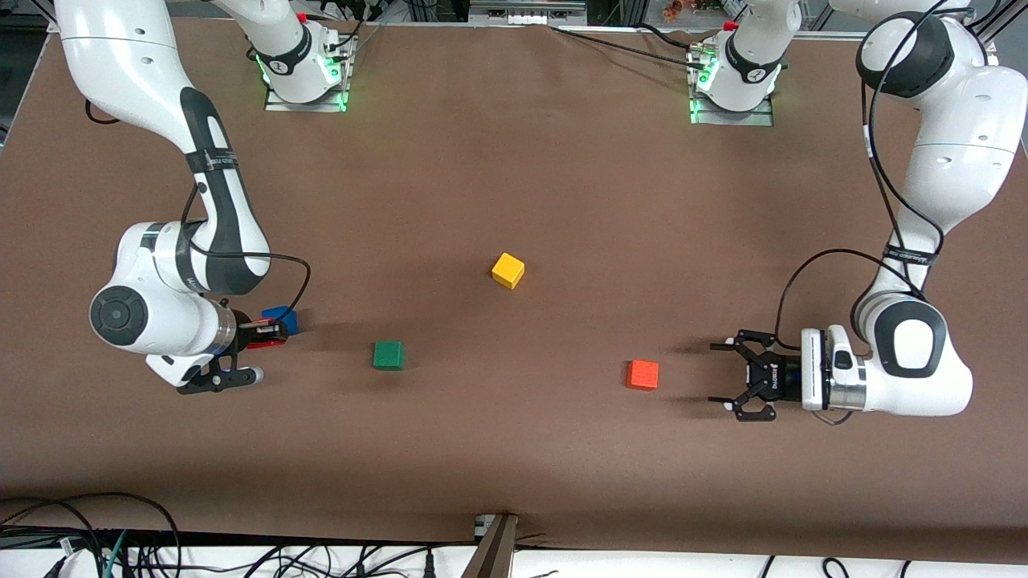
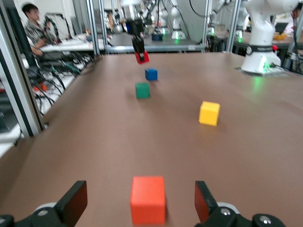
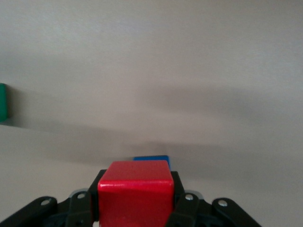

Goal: Pass red block to right arm, stack on blue
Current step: 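Carry the red cube over the blue cube while the left gripper withdraws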

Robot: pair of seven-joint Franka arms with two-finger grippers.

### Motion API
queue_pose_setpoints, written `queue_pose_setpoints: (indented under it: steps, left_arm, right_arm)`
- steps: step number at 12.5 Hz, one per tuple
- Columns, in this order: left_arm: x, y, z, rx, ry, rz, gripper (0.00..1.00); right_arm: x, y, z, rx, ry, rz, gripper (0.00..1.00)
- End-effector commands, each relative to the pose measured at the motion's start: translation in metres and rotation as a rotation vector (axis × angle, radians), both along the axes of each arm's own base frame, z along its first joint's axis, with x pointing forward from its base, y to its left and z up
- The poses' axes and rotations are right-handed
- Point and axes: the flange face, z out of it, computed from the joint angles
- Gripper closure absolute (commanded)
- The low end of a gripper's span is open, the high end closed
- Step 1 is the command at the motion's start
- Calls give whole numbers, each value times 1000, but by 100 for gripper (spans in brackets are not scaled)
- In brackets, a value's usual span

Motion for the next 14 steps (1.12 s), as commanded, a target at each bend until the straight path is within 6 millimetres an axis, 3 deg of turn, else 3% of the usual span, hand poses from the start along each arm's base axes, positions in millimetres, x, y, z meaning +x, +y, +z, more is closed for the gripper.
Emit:
queue_pose_setpoints:
  steps: [1, 3, 6, 8, 11, 14]
  left_arm:
    - [3, 32, 12, 78, -23, -8, 0]
    - [0, 58, 3, 155, -12, -6, 0]
    - [-4, 84, 18, 282, -25, -85, 0]
    - [-2, 107, 53, 372, -62, -82, 0]
    - [-8, 141, 84, 491, -65, -71, 0]
    - [-10, 156, 129, 630, -106, -73, 0]
  right_arm:
    - [-25, -6, 3, -14, -32, 24, 100]
    - [-35, -6, -2, -11, -45, 24, 100]
    - [-50, -8, -9, -41, -41, 56, 100]
    - [-53, -8, -11, -50, -45, 76, 100]
    - [-61, -9, -19, -46, -72, 84, 100]
    - [-64, -8, -22, -41, -91, 116, 100]
